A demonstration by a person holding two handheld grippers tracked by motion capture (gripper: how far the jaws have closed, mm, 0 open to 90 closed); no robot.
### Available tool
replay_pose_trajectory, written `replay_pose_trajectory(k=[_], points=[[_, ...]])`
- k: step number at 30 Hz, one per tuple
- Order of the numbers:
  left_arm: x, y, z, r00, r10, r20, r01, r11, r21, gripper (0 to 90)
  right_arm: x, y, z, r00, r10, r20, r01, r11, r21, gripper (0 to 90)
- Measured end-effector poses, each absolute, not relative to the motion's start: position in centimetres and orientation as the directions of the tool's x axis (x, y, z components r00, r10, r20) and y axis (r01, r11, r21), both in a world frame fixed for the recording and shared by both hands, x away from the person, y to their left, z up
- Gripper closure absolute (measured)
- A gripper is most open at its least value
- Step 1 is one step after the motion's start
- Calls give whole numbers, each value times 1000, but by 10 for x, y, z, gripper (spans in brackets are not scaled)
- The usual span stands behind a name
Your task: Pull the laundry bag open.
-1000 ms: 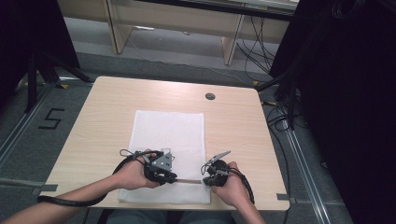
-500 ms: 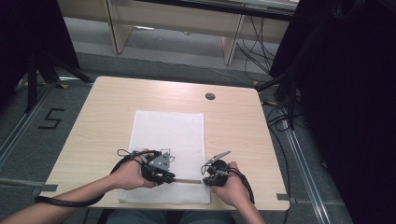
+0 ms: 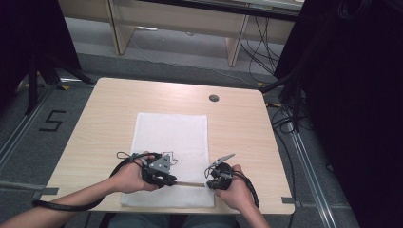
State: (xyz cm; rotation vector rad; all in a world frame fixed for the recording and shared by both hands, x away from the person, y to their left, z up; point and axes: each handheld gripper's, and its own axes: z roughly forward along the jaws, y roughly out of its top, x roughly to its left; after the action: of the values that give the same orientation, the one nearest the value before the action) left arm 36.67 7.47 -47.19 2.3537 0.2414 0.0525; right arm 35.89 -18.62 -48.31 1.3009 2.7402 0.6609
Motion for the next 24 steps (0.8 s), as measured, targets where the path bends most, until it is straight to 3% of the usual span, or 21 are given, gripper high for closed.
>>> replay_pose_trajectory(k=[24], points=[[365, 87, -471, 977, 207, -42, 175, -681, 711, 819, 361, -188, -484, -666, 736, 124, 711, 575, 404, 900]])
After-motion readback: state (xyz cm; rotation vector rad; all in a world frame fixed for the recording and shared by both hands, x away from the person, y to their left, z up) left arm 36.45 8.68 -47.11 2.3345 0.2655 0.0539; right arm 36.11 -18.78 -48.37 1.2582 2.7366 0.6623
